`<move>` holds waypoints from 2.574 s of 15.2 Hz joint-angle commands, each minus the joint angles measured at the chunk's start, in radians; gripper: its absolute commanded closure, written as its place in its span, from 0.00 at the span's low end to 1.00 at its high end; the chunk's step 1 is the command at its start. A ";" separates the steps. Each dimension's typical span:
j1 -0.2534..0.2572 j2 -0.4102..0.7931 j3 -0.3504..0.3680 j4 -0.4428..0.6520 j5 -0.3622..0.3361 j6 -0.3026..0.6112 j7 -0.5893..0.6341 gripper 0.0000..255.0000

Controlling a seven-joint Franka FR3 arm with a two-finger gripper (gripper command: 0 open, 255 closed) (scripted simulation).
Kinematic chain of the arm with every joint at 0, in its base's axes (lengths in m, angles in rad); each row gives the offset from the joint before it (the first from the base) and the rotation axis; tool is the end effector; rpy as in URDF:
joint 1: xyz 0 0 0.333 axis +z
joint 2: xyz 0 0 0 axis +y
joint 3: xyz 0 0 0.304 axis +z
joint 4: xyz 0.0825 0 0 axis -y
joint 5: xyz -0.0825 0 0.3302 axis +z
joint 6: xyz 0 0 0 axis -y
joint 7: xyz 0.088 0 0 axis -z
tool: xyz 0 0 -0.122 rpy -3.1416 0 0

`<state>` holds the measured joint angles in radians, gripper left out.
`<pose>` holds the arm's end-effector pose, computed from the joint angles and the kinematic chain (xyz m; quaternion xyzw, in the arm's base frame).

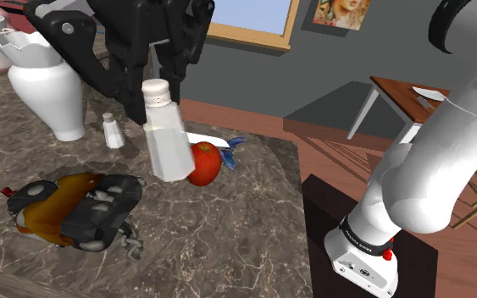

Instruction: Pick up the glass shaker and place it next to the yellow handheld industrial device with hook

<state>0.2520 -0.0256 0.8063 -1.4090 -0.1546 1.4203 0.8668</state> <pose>0.2474 0.4098 0.6610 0.9928 0.0827 0.0784 0.0368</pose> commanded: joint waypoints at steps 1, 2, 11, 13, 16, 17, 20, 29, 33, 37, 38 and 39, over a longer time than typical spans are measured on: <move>0.048 0.108 0.056 0.099 -0.085 -0.040 0.085 1.00; 0.076 0.147 0.067 0.135 -0.117 -0.056 0.113 1.00; 0.029 0.053 0.040 -0.076 -0.038 0.101 0.088 1.00; 0.024 0.038 0.036 -0.116 -0.027 0.132 0.085 1.00; 0.018 0.020 0.030 -0.173 -0.013 0.178 0.081 1.00; 0.016 0.014 0.028 -0.191 -0.009 0.192 0.081 1.00; 0.013 0.001 0.024 -0.243 0.001 0.236 0.080 1.00; 0.009 -0.018 0.019 -0.379 0.012 0.360 0.087 1.00; 0.009 -0.018 0.019 -0.433 0.010 0.413 0.095 1.00; 0.010 -0.012 0.020 -0.482 0.004 0.465 0.106 1.00; 0.010 -0.010 0.020 -0.493 0.001 0.477 0.109 1.00; 0.010 -0.008 0.021 -0.505 -0.001 0.490 0.113 1.00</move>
<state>0.2616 -0.0399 0.8257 -1.9052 -0.1501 1.8978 0.9736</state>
